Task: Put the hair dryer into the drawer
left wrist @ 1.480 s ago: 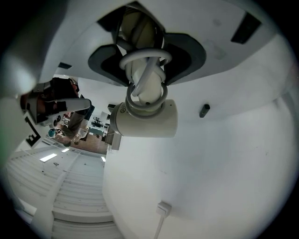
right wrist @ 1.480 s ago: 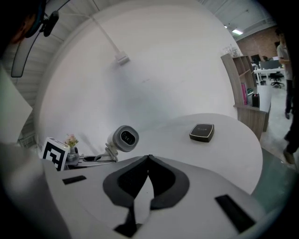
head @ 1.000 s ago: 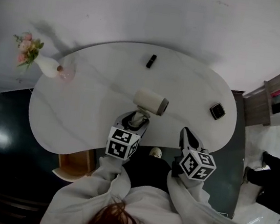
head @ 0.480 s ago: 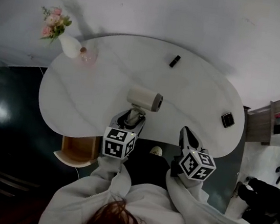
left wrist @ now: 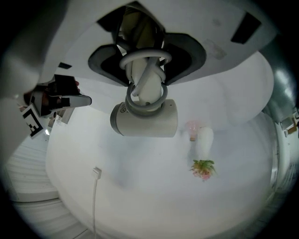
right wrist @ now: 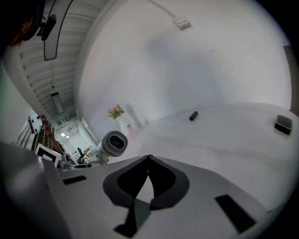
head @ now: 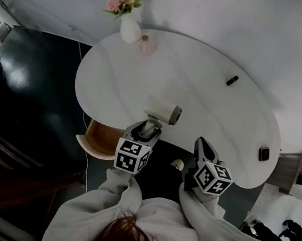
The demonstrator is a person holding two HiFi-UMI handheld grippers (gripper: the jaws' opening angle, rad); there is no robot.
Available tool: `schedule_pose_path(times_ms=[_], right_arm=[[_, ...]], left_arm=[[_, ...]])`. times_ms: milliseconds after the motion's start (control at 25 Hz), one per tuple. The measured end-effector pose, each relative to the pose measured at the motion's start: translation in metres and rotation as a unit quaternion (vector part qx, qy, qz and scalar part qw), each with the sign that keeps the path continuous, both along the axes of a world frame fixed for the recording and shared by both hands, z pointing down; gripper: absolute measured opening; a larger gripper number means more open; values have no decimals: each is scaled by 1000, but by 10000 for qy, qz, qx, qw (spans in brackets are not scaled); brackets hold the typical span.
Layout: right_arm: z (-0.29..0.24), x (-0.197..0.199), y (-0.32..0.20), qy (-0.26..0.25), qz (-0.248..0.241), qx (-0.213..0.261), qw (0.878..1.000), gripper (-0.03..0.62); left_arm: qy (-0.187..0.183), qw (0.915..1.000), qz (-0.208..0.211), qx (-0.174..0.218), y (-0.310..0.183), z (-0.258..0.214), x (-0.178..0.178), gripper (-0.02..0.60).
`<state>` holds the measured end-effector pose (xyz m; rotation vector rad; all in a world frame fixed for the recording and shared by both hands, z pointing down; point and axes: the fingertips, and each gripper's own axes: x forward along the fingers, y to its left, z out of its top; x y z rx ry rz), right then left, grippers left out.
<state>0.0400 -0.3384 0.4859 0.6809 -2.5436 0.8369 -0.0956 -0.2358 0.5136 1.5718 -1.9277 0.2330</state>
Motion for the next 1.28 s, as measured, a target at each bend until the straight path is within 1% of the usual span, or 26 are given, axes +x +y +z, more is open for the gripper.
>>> schedule_pose_path(times_ms=[120,280,400,520,800,1000,1280], right_arm=[[0,-29,23,-1,-398,-13,9992,49],[3,-65,55,25,-877,-50,9961,49],[5,-88,81,67,-1156,-85,9932,49],[7,-108,104,92,-1327,-120,9910,49],[11,-153,155,67,-1701,-39,9854,49],[16,-176,196,23,-1914,-11,9815,49],[26,-188,225,59,-2029,-86,9792,49]], left_arm=[[5,9993,-374,-30,33,1,-20,238],[-18,9963,-856,-88,77,3,-46,238],[22,9932,-1157,-129,111,5,-63,238],[52,9903,-1378,-169,141,7,-78,239],[-7,9854,-1693,-160,204,15,-109,238],[-83,9835,-1798,-199,246,23,-125,239],[172,9802,-1951,-291,282,43,-128,238]])
